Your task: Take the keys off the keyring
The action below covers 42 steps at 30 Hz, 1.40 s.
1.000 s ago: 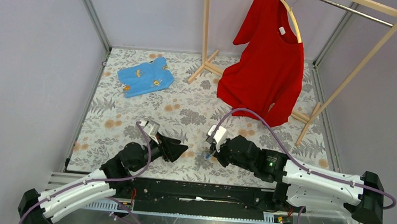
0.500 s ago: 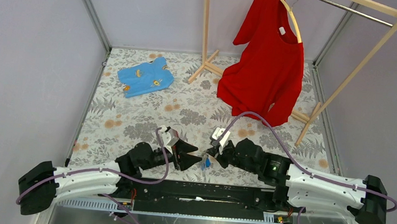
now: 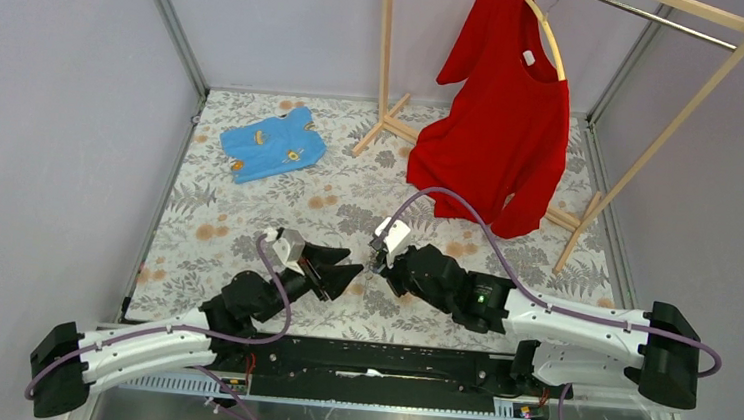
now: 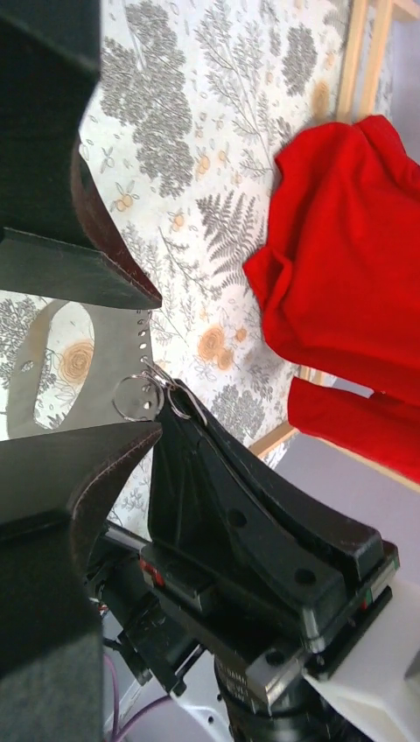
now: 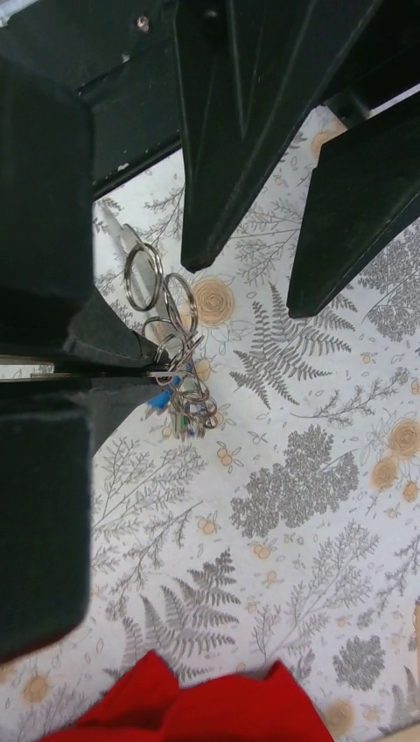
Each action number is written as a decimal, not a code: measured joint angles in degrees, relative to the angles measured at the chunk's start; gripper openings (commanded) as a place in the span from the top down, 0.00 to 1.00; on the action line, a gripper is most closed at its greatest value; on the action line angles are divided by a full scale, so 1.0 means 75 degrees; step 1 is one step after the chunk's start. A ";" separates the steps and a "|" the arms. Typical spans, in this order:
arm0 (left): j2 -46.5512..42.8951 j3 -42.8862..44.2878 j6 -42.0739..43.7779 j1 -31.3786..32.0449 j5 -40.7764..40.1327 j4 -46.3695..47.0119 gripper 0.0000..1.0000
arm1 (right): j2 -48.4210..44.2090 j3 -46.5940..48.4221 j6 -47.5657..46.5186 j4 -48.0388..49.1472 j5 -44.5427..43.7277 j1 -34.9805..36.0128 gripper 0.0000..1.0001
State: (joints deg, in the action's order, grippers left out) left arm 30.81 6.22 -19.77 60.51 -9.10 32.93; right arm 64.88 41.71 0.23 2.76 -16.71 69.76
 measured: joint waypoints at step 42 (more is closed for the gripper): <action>0.3684 -0.0752 0.1708 0.0423 0.1335 0.3611 0.68 | -0.0291 -0.1667 0.0860 0.0758 0.1239 0.0000 1.00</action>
State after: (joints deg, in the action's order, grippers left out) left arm 58.43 0.58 -6.96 63.68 0.91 60.01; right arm 62.70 29.21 6.68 8.45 -7.42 69.76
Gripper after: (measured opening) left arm 0.325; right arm 0.039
